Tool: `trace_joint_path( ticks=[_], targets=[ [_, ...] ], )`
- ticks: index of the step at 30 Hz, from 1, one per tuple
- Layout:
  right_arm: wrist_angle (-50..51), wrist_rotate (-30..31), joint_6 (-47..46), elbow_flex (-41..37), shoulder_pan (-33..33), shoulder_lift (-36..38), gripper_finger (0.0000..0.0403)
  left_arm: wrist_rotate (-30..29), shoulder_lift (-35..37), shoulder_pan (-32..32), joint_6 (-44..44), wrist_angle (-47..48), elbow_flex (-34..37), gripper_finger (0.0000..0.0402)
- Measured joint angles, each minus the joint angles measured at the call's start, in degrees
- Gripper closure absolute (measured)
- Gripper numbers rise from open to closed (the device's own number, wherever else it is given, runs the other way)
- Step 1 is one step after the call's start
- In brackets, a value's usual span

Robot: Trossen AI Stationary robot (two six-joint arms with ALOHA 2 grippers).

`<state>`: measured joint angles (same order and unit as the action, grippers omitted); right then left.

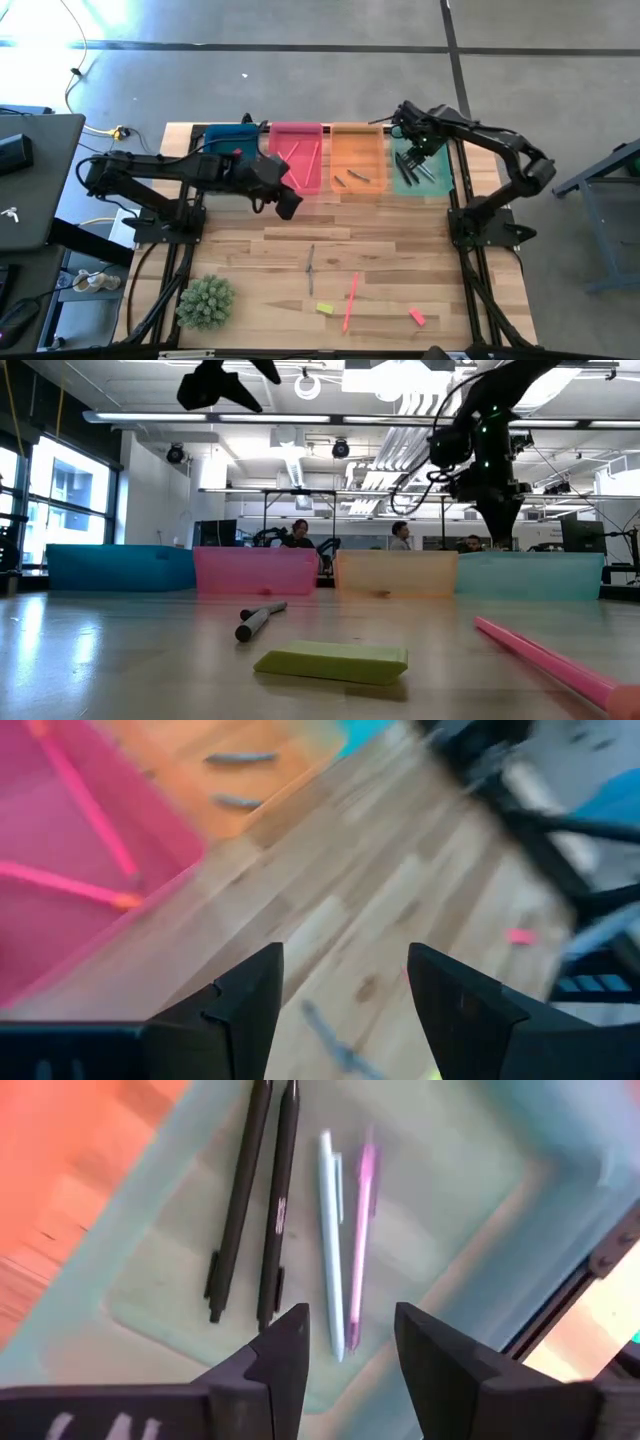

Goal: Sort crayons/erasers/pens/pencils in bins
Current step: Put the gray crayon into the orange bin

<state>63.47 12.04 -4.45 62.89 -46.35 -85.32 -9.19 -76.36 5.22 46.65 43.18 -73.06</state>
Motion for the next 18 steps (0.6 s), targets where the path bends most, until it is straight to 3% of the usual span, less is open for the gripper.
trace_joint_path(
  ticks=[8,18],
  targets=[
    [-1.5,-0.01,-0.15,0.0,-0.19,6.41,0.0263,-2.67,-8.68,-2.82,9.5,6.03,-2.6,0.02],
    [-2.15,-0.01,-0.02,0.0,-0.19,7.23,0.0263,-3.48,-19.58,-6.65,19.4,7.06,-2.52,0.02]
  ],
)
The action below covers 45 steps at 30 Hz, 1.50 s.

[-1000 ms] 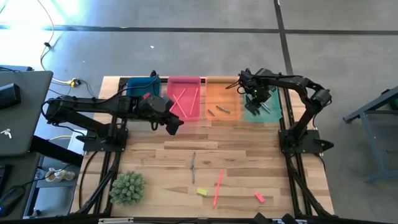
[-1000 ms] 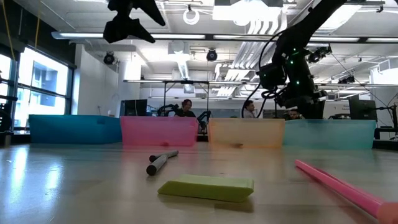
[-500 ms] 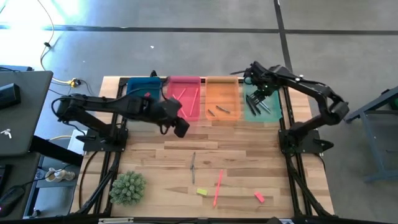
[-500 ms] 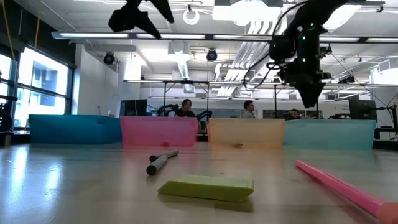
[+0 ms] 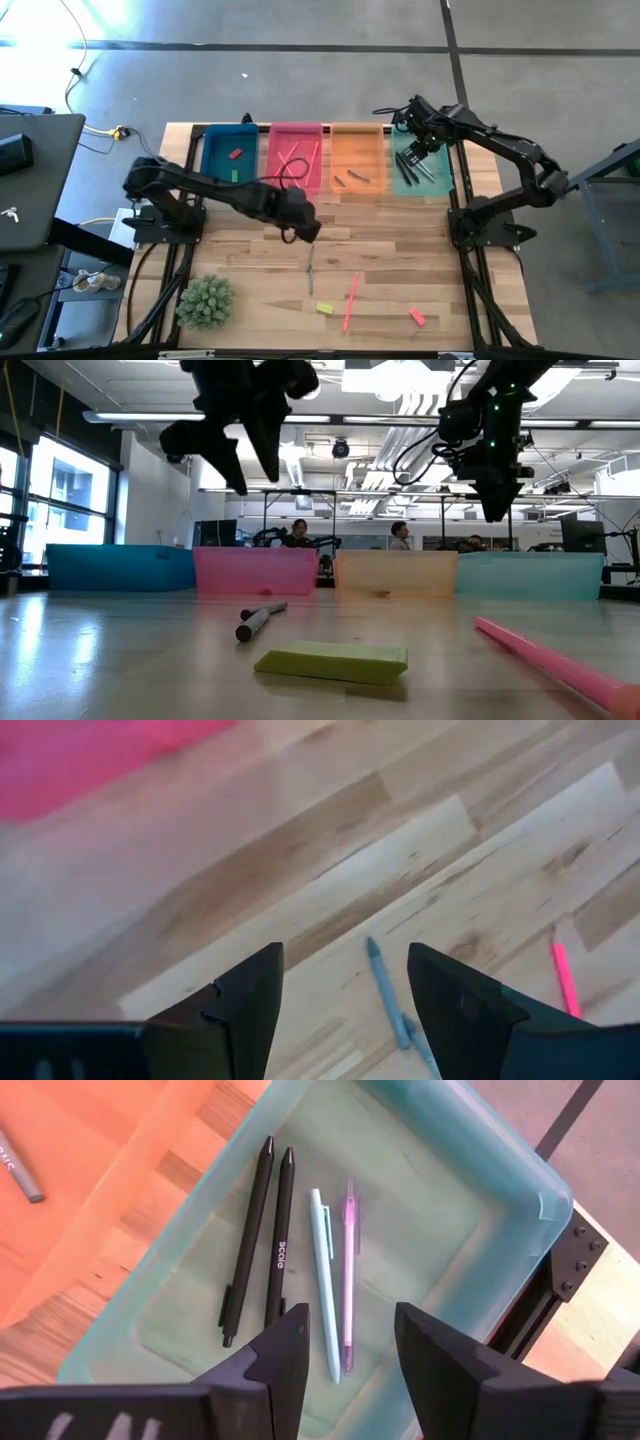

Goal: Sort crayons/erasers/pens/pencils in bins
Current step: Put the gray crayon into the orange bin

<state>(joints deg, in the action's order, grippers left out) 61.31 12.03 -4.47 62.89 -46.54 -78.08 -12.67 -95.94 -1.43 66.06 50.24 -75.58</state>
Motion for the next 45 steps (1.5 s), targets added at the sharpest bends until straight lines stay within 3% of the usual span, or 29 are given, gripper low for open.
trace_joint_path(
  ticks=[18,26,35,41,45],
  targets=[
    [-1.84,-0.02,-0.02,0.0,0.0,0.02,0.0263,-2.11,-9.2,-5.9,7.36,-2.64,-0.02,0.02],
    [-2.12,-0.09,-0.02,0.0,0.0,0.02,0.0263,0.15,-14.45,-7.03,7.44,-10.98,-0.02,0.02],
    [-2.35,-0.14,-0.01,0.0,0.01,0.02,0.0263,1.54,-19.71,-7.72,7.85,-12.11,-0.1,0.02],
    [-2.6,-0.22,0.0,0.0,0.0,0.02,0.0263,-1.78,-20.53,-8.56,8.54,-10.81,-0.28,0.0202],
    [-2.58,-0.23,-0.02,0.0,0.0,0.02,0.0263,-3.43,-20.68,-8.49,6.25,-8.48,-0.23,0.0225]
  ],
)
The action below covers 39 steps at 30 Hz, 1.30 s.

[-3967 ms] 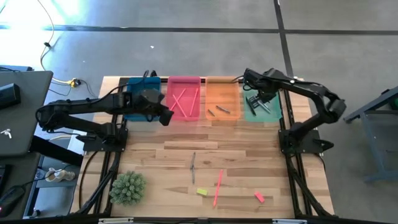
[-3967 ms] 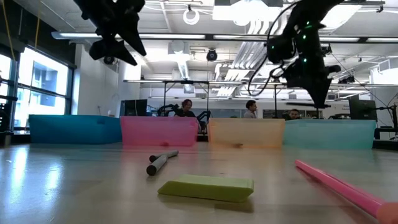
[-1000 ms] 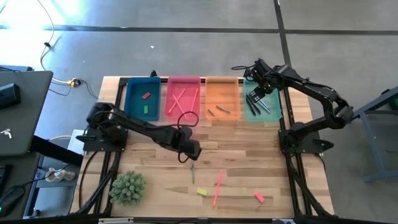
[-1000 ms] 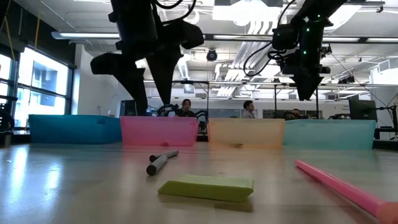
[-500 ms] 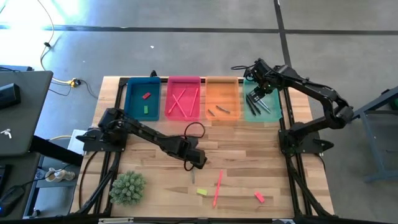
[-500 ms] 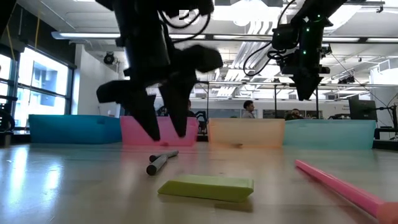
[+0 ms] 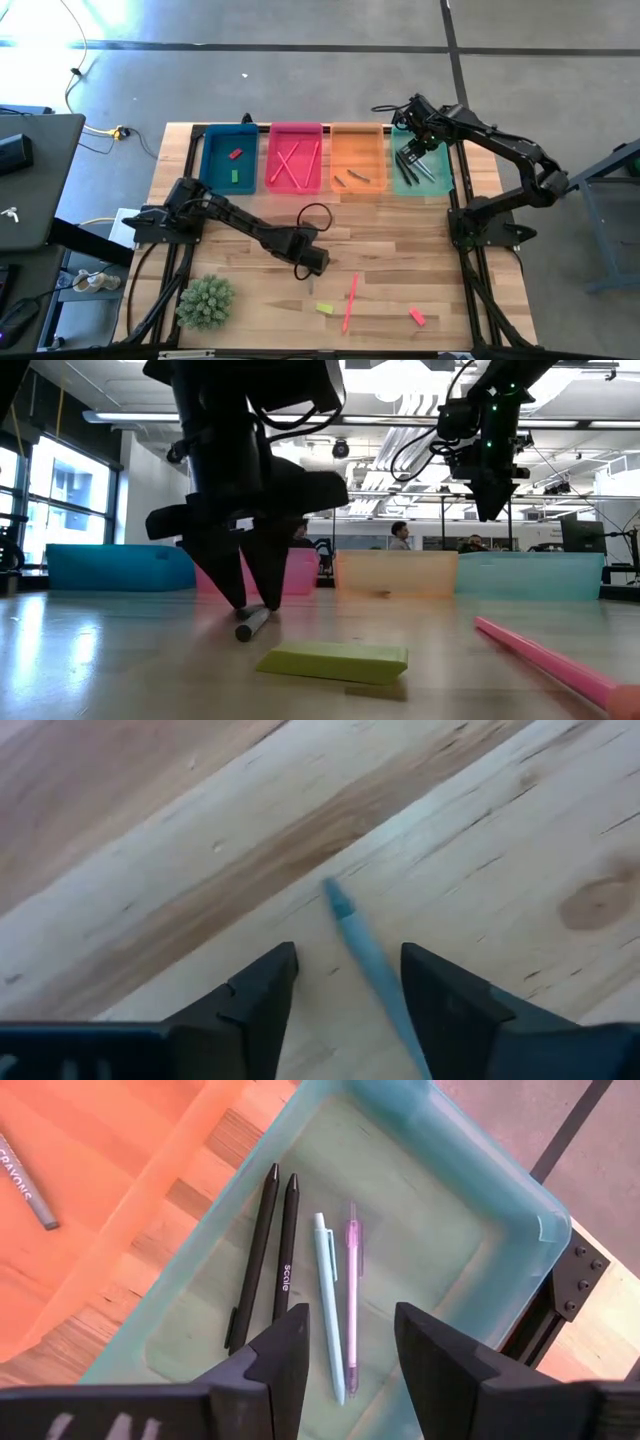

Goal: Sort crayons/erasers/pens/pencils in bins
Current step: Put the gray crayon into the orange bin

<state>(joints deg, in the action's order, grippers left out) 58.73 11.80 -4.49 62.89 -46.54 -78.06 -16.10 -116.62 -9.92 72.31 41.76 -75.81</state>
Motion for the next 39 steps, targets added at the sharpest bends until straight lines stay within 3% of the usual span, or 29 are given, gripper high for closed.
trace_joint_path(
  ticks=[11,22,39],
  targets=[
    [0.03,-0.05,-0.61,0.0,0.02,-0.01,0.0263,-0.13,-1.44,0.33,-8.04,1.67,-0.09,0.0319],
    [0.08,-0.07,-1.04,0.0,0.03,-0.01,0.0263,1.1,-1.23,-0.22,-10.28,2.26,0.03,0.0375],
    [1.93,-1.37,1.99,0.0,0.07,0.0,0.0263,5.79,2.58,4.26,-13.37,-0.99,0.66,0.0391]
  ],
)
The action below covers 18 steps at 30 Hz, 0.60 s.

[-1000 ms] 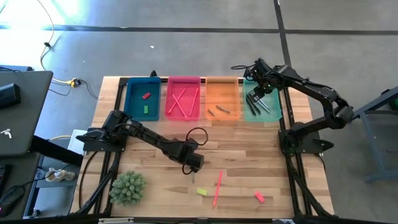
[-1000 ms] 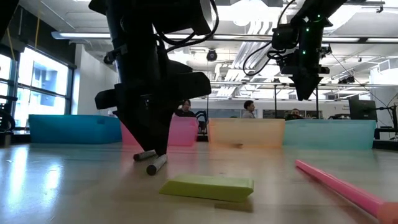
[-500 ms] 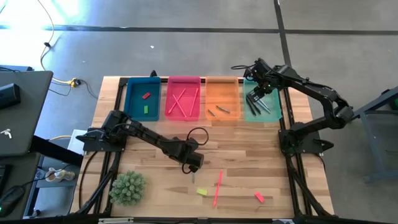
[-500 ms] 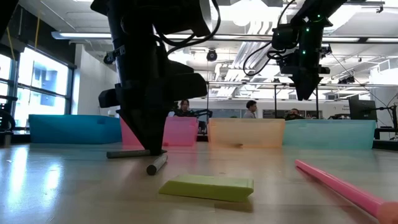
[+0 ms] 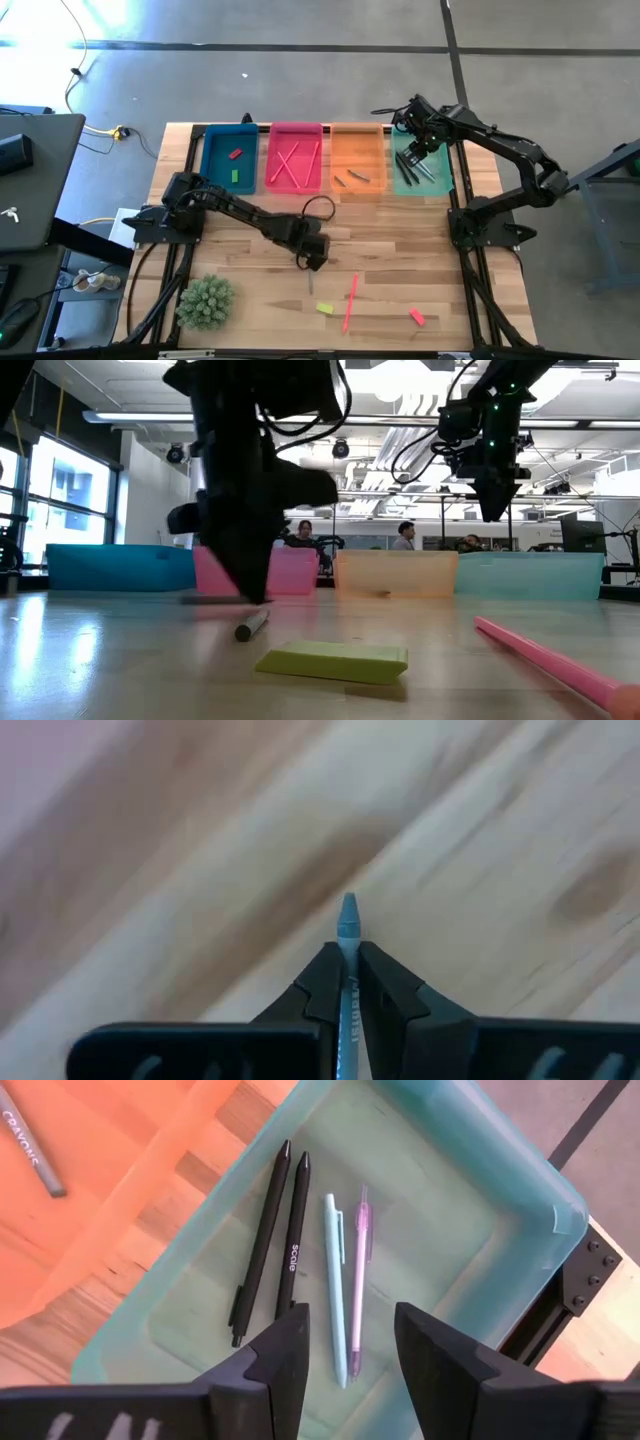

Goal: Sort crayons/erasers/pens/pencils in bins
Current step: Put the gray crayon into the orange bin

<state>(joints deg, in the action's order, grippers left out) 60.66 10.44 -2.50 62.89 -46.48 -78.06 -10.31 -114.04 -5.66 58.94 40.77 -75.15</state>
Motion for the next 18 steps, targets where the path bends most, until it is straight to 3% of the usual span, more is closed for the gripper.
trace_joint_path(
  ticks=[11,18],
  targets=[
    [0.41,-0.44,1.42,0.04,2.27,0.85,0.0263,-2.39,6.11,7.9,-9.05,-10.4,-0.25,0.0392],
    [1.22,-1.63,-1.2,0.04,5.45,3.81,0.0263,1.24,7.65,17.13,-18.06,-26.25,-0.31,0.0392]
  ],
)
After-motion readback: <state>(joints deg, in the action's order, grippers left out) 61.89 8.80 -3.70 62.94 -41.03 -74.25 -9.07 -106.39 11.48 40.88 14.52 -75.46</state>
